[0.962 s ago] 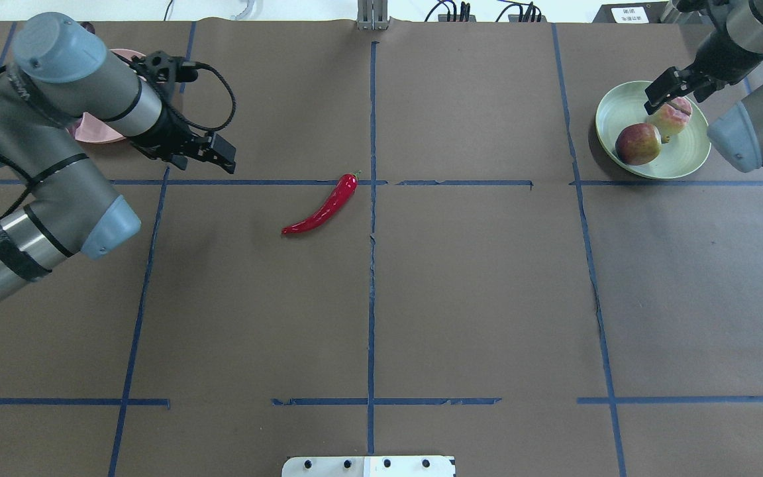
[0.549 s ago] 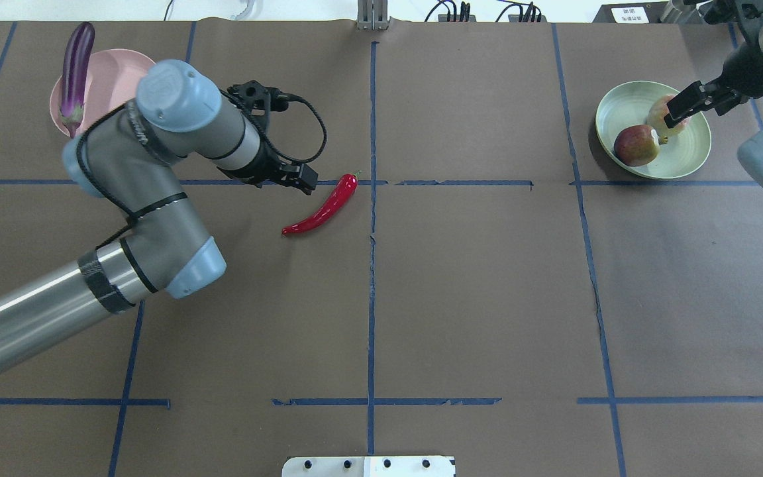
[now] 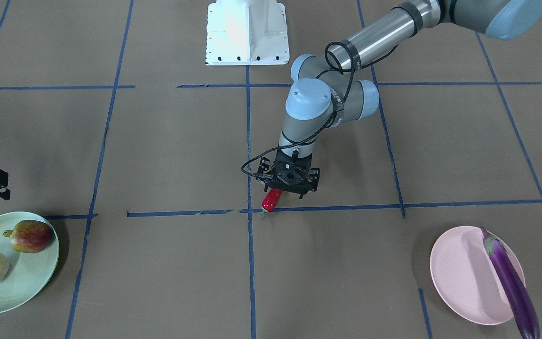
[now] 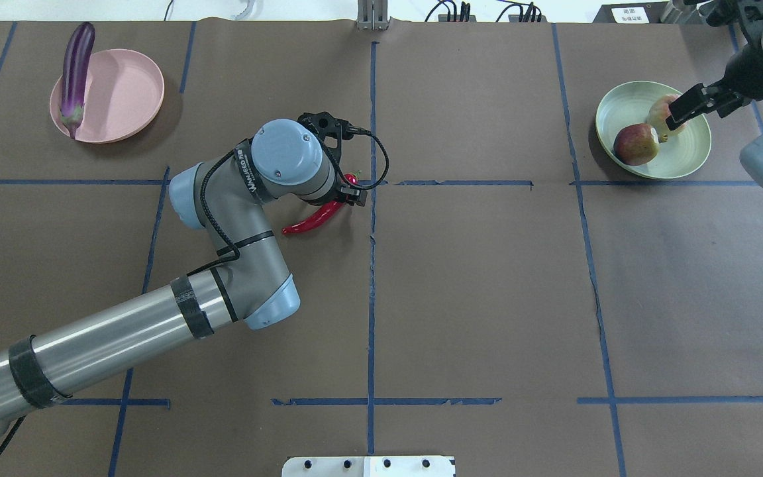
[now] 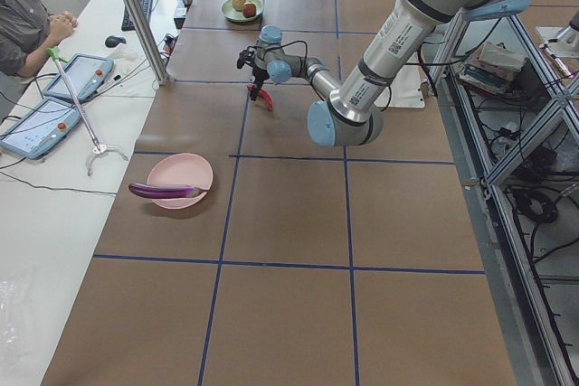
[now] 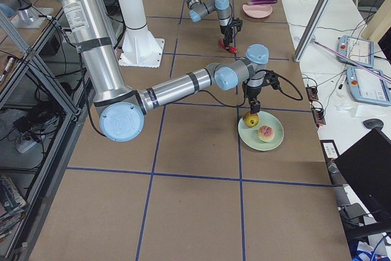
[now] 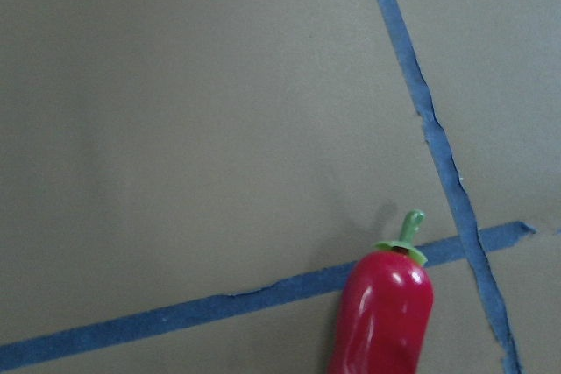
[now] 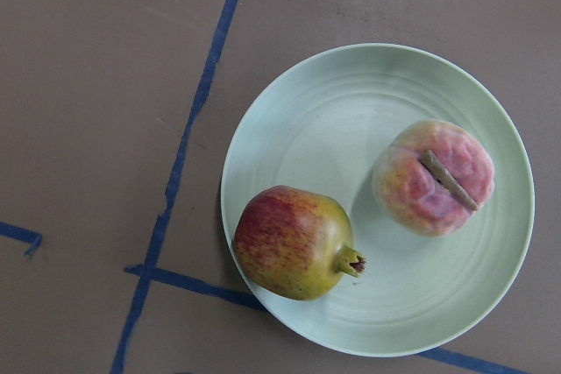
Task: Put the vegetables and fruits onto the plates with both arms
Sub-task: 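Reach the left gripper to the red chili pepper and grasp it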
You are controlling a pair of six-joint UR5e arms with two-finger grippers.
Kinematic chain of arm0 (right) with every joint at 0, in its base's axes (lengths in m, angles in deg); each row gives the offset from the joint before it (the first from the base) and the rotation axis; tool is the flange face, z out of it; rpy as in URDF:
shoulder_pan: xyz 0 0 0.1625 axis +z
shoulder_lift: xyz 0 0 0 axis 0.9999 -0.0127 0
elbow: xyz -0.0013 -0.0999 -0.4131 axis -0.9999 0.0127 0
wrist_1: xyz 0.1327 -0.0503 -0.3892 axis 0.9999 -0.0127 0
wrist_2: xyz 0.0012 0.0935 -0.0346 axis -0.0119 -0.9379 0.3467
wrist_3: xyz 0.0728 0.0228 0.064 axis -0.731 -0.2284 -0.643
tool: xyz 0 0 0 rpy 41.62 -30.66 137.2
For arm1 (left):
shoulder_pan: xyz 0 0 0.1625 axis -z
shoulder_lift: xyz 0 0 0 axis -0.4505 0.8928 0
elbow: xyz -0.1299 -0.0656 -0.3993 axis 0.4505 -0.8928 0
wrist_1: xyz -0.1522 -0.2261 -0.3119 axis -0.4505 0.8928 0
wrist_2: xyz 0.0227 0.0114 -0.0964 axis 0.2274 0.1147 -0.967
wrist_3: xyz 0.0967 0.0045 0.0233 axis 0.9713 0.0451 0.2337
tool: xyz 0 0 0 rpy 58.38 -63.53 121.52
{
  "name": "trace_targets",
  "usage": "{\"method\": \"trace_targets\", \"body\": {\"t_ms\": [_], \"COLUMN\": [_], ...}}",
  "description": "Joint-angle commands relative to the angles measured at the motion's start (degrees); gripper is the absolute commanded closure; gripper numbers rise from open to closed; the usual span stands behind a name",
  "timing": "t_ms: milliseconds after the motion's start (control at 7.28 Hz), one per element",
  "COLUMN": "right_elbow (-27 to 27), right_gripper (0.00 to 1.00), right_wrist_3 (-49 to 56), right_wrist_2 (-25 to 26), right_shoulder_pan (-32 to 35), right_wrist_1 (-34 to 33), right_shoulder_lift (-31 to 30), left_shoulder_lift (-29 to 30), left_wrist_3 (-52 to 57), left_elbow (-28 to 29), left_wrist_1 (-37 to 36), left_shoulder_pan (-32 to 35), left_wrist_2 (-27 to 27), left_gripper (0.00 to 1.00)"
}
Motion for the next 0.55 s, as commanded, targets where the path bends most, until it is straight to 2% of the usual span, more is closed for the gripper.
{"method": "trace_targets", "body": {"t_ms": [0, 137, 275, 412], "right_elbow": [0.11, 0.20, 0.20, 0.20], "right_gripper": [0.00, 0.00, 0.00, 0.00], "right_wrist_3": [0.00, 0.00, -0.09, -0.09], "right_wrist_2": [0.00, 0.09, 0.09, 0.09], "right_shoulder_pan": [0.00, -0.09, -0.09, -0.18], "right_wrist_1": [0.07, 0.08, -0.01, -0.01], "right_shoulder_lift": [0.06, 0.06, 0.06, 0.15], "left_shoulder_lift": [0.69, 0.69, 0.43, -0.44], "left_wrist_3": [-0.12, -2.47, -4.76, -5.04], "left_elbow": [0.39, 0.22, -0.13, -3.27], "left_wrist_1": [-0.02, -0.63, -0.63, -1.59], "left_shoulder_pan": [-0.69, -0.69, -0.60, 0.36], "left_wrist_2": [1.10, 1.01, 0.92, 0.92], "left_gripper": [0.56, 0.93, 0.98, 0.98]}}
